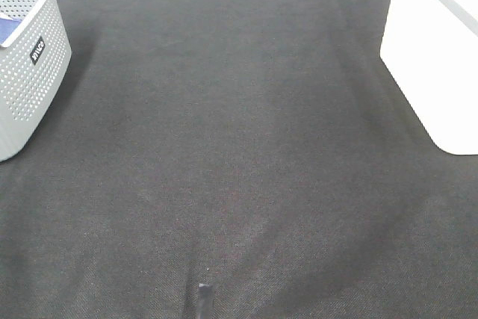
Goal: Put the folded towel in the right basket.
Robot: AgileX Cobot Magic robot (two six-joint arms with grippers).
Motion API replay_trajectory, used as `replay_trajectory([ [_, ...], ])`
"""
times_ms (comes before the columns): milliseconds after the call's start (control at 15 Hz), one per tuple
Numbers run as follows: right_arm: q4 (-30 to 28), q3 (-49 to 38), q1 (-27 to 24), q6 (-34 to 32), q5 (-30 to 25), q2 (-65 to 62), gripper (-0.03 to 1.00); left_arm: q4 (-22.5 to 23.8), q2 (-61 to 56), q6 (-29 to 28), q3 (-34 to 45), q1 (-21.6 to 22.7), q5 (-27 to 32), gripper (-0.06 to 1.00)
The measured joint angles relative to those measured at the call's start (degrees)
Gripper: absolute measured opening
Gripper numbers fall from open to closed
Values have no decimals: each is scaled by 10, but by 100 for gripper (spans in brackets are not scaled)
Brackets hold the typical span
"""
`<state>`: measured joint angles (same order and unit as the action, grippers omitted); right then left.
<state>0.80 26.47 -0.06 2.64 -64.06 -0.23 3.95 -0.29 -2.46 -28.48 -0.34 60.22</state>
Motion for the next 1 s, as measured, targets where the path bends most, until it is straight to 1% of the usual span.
replay_trajectory([
  [1000, 0, 0, 0, 0, 2, 0, 97, 0, 0, 0, 0, 0, 0, 99],
])
